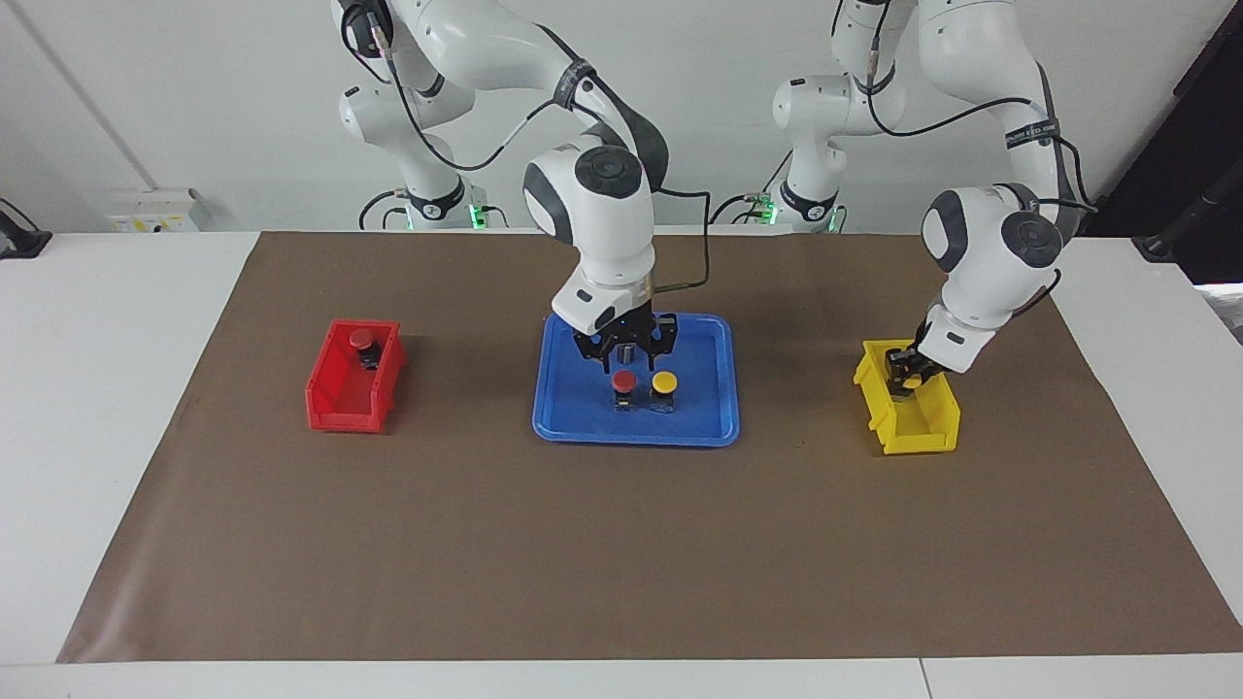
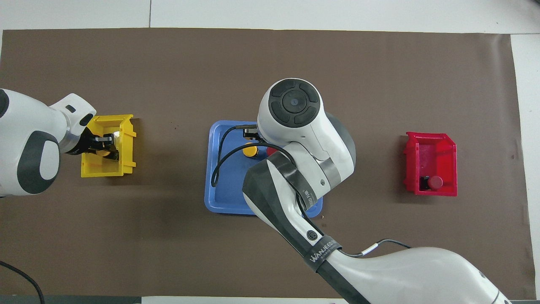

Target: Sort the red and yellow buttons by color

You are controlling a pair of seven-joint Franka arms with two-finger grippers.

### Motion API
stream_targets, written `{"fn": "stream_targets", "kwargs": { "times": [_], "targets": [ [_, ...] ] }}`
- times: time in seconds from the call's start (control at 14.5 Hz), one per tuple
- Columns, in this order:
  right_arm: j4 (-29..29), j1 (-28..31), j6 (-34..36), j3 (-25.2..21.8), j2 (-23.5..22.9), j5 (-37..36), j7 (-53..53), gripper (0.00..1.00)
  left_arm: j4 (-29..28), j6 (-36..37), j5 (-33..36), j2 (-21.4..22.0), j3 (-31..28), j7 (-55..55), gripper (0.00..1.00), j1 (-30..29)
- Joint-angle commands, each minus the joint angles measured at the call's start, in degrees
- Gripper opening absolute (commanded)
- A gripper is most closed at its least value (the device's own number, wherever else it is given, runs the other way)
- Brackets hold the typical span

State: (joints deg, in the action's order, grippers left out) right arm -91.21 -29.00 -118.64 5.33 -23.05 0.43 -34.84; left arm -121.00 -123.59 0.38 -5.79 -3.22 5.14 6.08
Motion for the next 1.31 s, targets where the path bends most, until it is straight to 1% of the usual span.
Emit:
{"fn": "stream_targets", "kwargs": {
  "times": [0.0,0.07,0.21,0.34,0.41,0.48,0.55,0.62,0.76,0.83,0.96,1.03,1.1,1.24],
  "targets": [
    [-3.4,-0.2,-2.2,-0.1,1.2,-0.7,-0.5,0.67,2.8,4.7,-0.5,1.1,0.5,-1.3,0.53,-0.7],
    [-4.1,-0.2,-2.7,0.0,1.2,-0.7,-0.6,0.67,5.1,7.6,-0.5,1.2,0.5,-1.3,0.54,-0.8],
    [-5.5,-0.4,-4.5,0.0,1.0,-0.7,-0.6,0.67,11.6,15.7,-0.5,1.4,0.5,-1.4,0.57,-0.9],
    [-8.1,-0.4,-7.5,-0.1,1.0,-0.7,-0.6,0.67,16.0,22.3,-0.5,4.1,0.4,-1.8,0.59,-0.9],
    [-8.9,-0.4,-8.0,-0.1,1.0,-0.7,-0.6,0.67,16.8,24.3,-0.5,6.3,0.4,-1.8,0.6,-0.9],
    [-9.1,-0.4,-7.9,0.0,1.1,-0.7,-0.6,0.67,17.7,26.0,-0.5,8.4,0.5,-1.7,0.65,-0.7],
    [-9.2,-0.4,-8.0,0.0,1.1,-0.7,-0.6,0.67,18.5,27.6,-0.5,10.0,0.7,-1.7,0.81,-0.3],
    [-9.3,-0.4,-8.1,0.0,1.2,-0.7,-0.6,0.67,20.4,29.9,-0.5,11.0,0.9,-1.7,1.0,-0.2],
    [-10.2,-0.4,-8.3,0.0,1.3,-0.7,-0.6,0.66,27.3,37.5,0.0,9.8,1.1,-3.7,1.0,0.2],
    [-10.8,-0.4,-8.8,0.0,1.4,-0.7,-0.6,0.66,29.8,40.0,0.0,8.1,1.1,-6.3,1.0,0.2],
    [-11.1,-0.4,-9.4,0.0,1.5,-0.7,-0.6,0.62,30.5,39.9,-0.4,7.7,1.3,-8.0,1.0,0.2],
    [-11.1,-0.4,-9.5,0.0,1.5,-0.7,-0.6,0.58,30.3,39.7,-0.4,7.8,1.3,-8.0,1.0,0.5],
    [-11.1,-0.4,-9.6,0.0,1.5,-0.7,-0.6,0.51,30.2,39.6,-0.4,7.8,1.2,-7.9,1.0,0.5],
    [-11.0,-0.4,-9.6,0.0,1.5,-0.6,-0.6,0.33,30.3,39.9,-0.3,7.8,1.2,-8.0,1.0,0.4]
  ]
}}
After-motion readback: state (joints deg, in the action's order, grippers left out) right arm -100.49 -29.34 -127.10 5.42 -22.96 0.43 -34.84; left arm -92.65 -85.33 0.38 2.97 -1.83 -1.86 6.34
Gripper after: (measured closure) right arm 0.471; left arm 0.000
